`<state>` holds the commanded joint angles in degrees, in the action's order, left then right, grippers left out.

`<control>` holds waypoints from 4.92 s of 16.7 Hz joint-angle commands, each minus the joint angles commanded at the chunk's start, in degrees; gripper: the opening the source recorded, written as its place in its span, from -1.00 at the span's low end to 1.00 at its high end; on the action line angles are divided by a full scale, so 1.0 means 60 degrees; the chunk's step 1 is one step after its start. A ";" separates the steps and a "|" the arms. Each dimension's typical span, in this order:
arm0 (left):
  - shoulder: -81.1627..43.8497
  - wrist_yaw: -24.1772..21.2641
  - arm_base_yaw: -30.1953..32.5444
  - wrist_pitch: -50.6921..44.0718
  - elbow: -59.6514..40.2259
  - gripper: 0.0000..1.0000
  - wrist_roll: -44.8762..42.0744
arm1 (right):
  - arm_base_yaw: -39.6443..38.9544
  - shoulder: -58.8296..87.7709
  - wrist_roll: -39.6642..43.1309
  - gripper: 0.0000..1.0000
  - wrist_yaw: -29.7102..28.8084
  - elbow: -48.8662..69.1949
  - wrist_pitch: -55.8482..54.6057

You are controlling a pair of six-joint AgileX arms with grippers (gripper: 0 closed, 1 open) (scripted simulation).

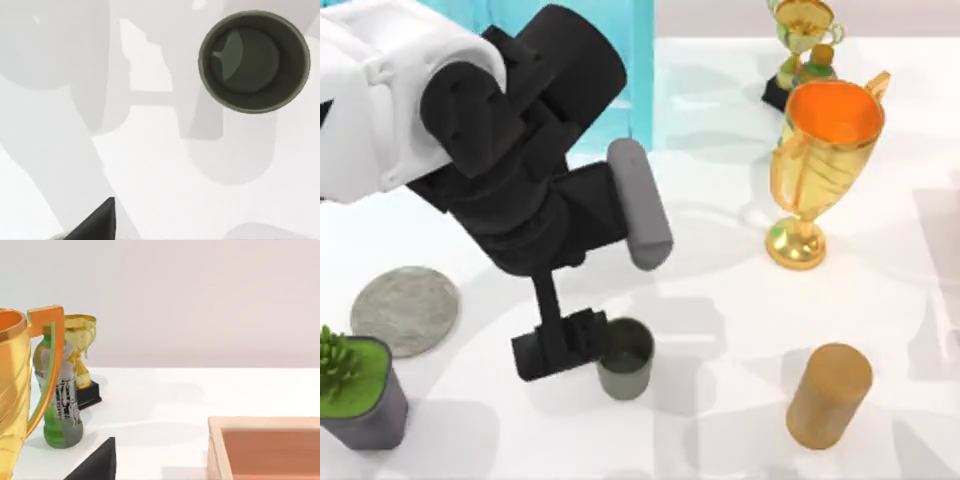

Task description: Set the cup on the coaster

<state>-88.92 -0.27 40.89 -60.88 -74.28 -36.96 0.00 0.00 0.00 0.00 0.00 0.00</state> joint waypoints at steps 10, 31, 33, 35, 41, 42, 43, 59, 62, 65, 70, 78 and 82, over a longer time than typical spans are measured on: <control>-0.2751 0.0055 0.1180 -0.1895 -0.2241 1.00 -0.1075 | 0.0000 0.0000 0.0000 1.00 0.0000 0.0000 0.0000; -0.3681 0.0050 0.1146 0.1715 0.0438 1.00 -0.1123 | 0.0000 0.0000 0.0000 1.00 0.0000 0.0000 0.0000; -0.3681 0.0050 0.1146 0.1715 0.0438 0.70 -0.1123 | 0.0000 0.0000 0.0000 1.00 0.0000 0.0000 0.0000; -0.3681 0.0050 0.1146 0.1715 0.0438 0.40 -0.1123 | 0.0000 0.0000 0.0000 1.00 0.0000 0.0000 0.0000; -0.3681 0.0050 0.1146 0.1715 0.0438 -0.51 -0.1123 | 0.0000 0.0000 0.0000 1.00 0.0000 0.0000 0.0000; -0.3681 0.0050 0.1146 0.1715 0.0438 -0.66 -0.1123 | 0.0000 0.0000 0.0000 1.00 0.0000 0.0000 0.0000; -0.3681 0.0050 0.1146 0.1715 0.0438 -0.81 -0.1123 | 0.0000 0.0000 0.0000 1.00 0.0000 0.0000 0.0000; -0.3575 -0.0031 -0.0251 0.0985 -0.0056 -1.00 0.0330 | 0.0000 0.0000 0.0000 1.00 0.0000 0.0000 0.0000; -0.3402 -0.0089 -0.1716 0.0534 -0.0338 -1.00 0.2345 | 0.0000 0.0000 0.0000 1.00 0.0000 0.0000 0.0000; -0.3236 -0.0144 -0.3372 0.0105 -0.0604 -1.00 0.4666 | 0.0000 0.0000 0.0000 1.00 0.0000 0.0000 0.0000; -0.2818 -0.0255 -0.5413 -0.0666 -0.1028 -1.00 0.6933 | 0.0000 0.0000 0.0000 1.00 0.0000 0.0000 0.0000; -0.2855 -0.0258 -0.5580 -0.0414 -0.0823 -1.00 0.7105 | 0.0000 0.0000 0.0000 1.00 0.0000 0.0000 0.0000; -0.3185 -0.0268 -0.5591 0.0741 -0.0025 -1.00 0.7123 | 0.0000 0.0000 0.0000 1.00 0.0000 0.0000 0.0000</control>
<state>-108.03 -1.88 7.35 -56.44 -74.43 5.77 0.00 0.00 0.00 0.00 0.00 0.00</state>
